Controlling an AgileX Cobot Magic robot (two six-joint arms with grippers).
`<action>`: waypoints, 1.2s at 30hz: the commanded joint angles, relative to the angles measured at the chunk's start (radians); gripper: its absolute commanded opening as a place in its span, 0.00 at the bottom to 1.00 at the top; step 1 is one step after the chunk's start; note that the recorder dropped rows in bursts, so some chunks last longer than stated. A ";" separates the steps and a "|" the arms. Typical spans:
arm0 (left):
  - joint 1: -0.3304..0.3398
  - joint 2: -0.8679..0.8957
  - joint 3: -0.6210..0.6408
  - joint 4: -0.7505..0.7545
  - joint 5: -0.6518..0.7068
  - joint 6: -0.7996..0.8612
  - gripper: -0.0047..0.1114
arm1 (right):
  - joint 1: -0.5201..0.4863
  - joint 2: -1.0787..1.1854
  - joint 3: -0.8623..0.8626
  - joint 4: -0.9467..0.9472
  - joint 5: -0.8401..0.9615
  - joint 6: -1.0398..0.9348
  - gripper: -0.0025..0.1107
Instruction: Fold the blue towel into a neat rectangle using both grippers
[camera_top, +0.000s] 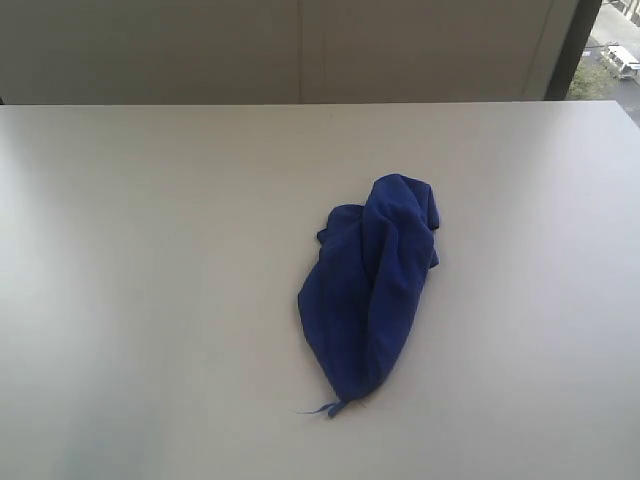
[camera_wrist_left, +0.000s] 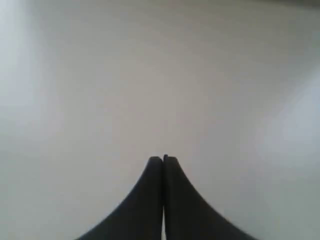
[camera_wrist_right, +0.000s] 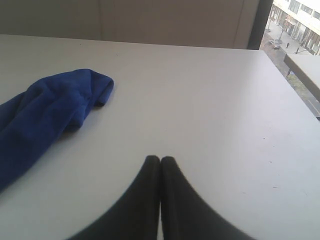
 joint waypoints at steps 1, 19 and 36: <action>-0.155 0.200 -0.012 -0.537 0.102 0.455 0.04 | -0.007 -0.004 0.006 -0.005 -0.009 0.000 0.02; -0.458 0.823 -0.176 -1.849 0.348 1.650 0.04 | -0.007 -0.004 0.006 -0.005 -0.009 0.000 0.02; -0.619 1.253 -0.448 -1.849 0.113 1.488 0.28 | -0.007 -0.004 0.006 -0.005 -0.009 0.000 0.02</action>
